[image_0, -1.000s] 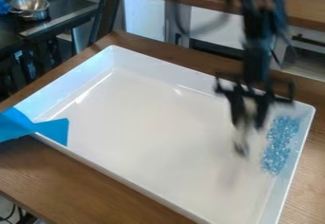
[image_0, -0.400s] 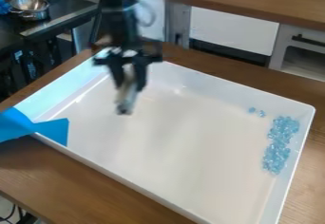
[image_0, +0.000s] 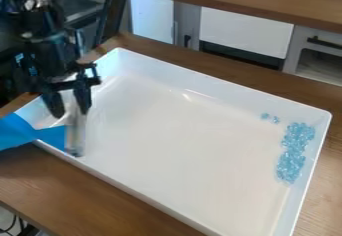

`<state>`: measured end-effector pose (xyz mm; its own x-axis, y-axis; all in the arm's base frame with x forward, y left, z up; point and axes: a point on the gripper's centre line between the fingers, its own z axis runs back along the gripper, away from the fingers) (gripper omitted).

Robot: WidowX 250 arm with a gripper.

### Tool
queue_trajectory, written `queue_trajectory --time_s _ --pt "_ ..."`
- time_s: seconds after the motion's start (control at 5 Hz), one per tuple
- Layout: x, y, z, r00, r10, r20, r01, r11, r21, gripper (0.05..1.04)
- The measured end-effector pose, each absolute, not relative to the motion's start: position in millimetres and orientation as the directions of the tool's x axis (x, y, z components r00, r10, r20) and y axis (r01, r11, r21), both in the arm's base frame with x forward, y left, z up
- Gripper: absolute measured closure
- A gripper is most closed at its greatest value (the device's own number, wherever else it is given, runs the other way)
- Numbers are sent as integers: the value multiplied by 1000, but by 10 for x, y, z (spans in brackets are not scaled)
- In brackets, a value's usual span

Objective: Sweep into pile

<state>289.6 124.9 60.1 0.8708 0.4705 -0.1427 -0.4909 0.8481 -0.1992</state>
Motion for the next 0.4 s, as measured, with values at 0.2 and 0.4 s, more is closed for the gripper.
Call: queue_trajectory --time_s 0.2,0.4 --pt "2819 1289 567 878 453 -156 -477 856 -198 89" --pt "2724 1265 671 893 409 -188 -446 864 -235 81"
